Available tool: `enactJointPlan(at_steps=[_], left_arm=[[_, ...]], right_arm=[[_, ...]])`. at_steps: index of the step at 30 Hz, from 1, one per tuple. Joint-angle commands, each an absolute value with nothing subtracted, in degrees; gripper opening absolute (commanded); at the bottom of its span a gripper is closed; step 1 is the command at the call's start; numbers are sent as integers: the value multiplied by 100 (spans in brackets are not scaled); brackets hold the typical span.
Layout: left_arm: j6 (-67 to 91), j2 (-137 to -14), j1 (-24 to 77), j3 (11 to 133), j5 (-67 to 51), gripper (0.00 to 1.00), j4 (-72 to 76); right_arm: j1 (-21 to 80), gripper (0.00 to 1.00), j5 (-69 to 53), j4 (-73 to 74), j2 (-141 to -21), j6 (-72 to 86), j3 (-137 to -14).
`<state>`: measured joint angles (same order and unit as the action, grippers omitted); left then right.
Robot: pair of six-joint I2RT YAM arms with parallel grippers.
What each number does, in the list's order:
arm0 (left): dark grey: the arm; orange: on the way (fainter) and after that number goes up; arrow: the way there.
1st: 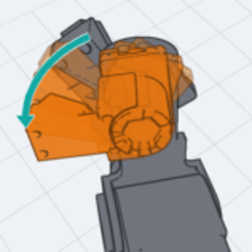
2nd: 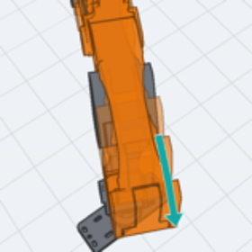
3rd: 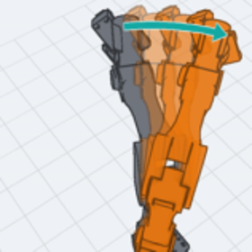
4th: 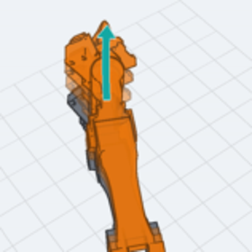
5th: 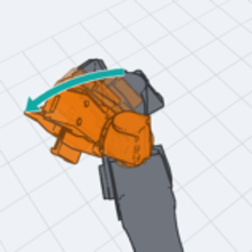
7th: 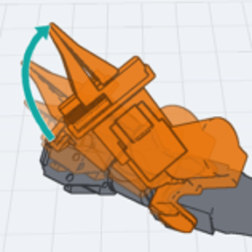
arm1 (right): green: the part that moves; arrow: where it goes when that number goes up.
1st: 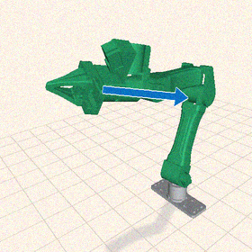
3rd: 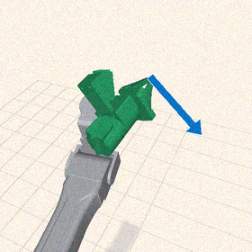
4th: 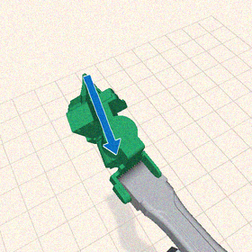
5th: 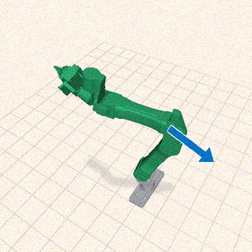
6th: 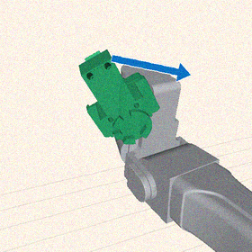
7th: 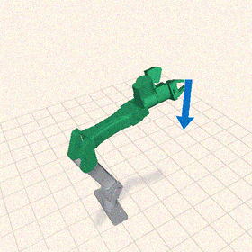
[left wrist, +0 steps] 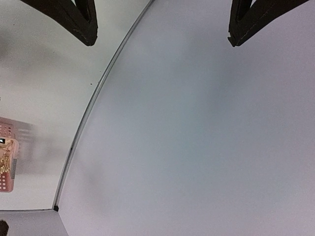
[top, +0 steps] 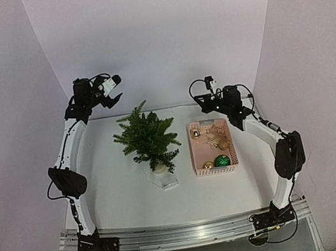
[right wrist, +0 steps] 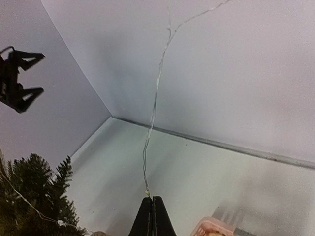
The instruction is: Decorate the small christmas tree
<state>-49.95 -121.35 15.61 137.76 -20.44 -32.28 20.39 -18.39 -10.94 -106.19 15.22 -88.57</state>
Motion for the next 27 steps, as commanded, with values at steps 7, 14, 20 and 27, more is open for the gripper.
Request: enactJointPlan(at_steps=[7,14,20,27], left_arm=[[-4421,-10886,1486,13508,-1964,93,-4481],[-3830,-10583,1489,13570,-2124,93,-4991],[-3494,-10334,1537,13477,-2304,90,-5312],[-2983,-10080,2039,13462,-2400,81,-5772]], right_arm=[[2794,0,-1623,-1515,-9666,968,-7318],[3534,0,-1058,-1641,-9166,681,-6547],[4097,0,-685,-1633,-8699,366,-6203],[4576,0,-292,-1633,-8464,47,-6020]])
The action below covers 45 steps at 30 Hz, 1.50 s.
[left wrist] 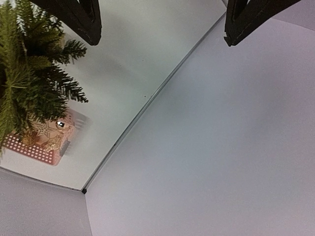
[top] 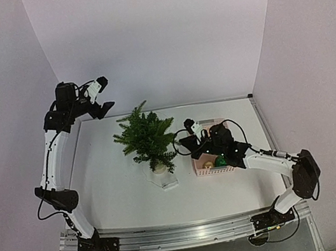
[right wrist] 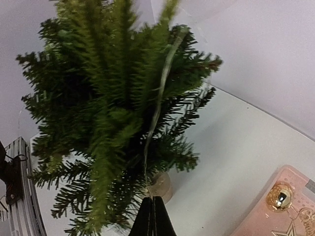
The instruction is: Decorate the small christmas tree
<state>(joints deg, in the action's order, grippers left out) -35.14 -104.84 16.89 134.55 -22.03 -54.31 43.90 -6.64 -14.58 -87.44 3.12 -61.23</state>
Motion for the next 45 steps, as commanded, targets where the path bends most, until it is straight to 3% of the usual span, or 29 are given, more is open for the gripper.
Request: enactJointPlan(at_steps=[1,4,10,28,36,41,45], left_arm=[[-2799,-10072,2140,13558,-2431,79,-5832],[-2100,-10150,2408,13982,-2643,75,-6046],[-1274,-10220,3011,14053,-2950,78,-6252],[-852,-9318,3912,10757,-3947,81,-3962],[-472,-8962,3955,9817,-4151,70,-2304],[-401,-8882,3955,9681,-4048,63,-2185],[-363,-8863,3955,9750,-3842,52,-2169]], right_arm=[[4597,0,-235,-1661,-8418,56,-5982],[4643,0,-153,-1848,-8244,189,-5865],[4904,0,-1,-1925,-8136,-185,-5911],[5185,0,-261,-1967,-8601,-600,-6553],[5189,0,-391,-1915,-8722,-753,-6702],[5194,0,-525,-1761,-8894,-825,-6992],[5192,0,-613,-1747,-9036,-883,-7136]])
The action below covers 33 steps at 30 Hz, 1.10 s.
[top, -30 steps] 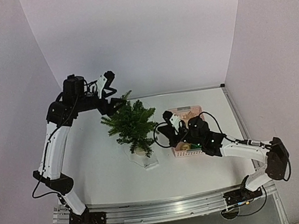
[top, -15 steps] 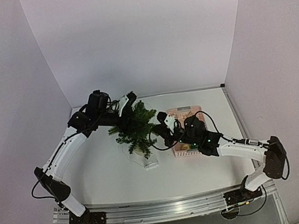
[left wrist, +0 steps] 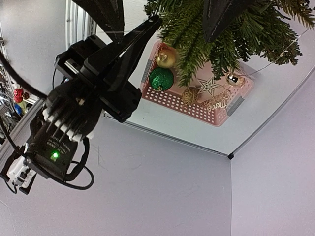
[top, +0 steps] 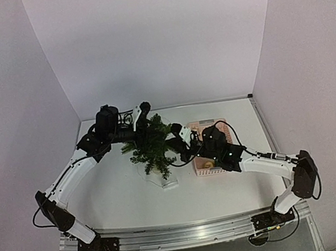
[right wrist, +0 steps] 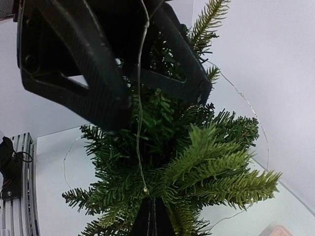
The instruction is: Decorate the small christmas tree
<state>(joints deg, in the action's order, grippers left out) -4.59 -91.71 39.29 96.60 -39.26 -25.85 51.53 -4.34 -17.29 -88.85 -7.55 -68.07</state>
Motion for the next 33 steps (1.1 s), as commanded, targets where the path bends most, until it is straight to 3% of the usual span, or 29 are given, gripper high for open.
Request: enactJointPlan(at_steps=[1,11,18,19,23,26,33], left_arm=[[-362,-8856,3955,9765,-3820,49,-2178],[-413,-8662,3955,9753,-3609,4,-2256],[-455,-8510,3877,9796,-2974,0,-2744],[-466,-8461,3844,9798,-2900,0,-2826],[-620,-8288,3771,9789,-2677,0,-3186],[-682,-8138,3678,9677,-2582,0,-3373],[-587,-7892,3444,9410,-2674,0,-3694]], right_arm=[[5193,0,-631,-1743,-9055,-896,-7162],[5190,0,-534,-1749,-9064,-845,-7159],[5192,0,-534,-1727,-9092,-805,-7202],[5190,3,-557,-1718,-9096,-775,-7212],[5192,36,-570,-1673,-9096,-653,-7276],[5192,53,-588,-1629,-9056,-600,-7327],[5191,67,-643,-1494,-8898,-388,-7453]])
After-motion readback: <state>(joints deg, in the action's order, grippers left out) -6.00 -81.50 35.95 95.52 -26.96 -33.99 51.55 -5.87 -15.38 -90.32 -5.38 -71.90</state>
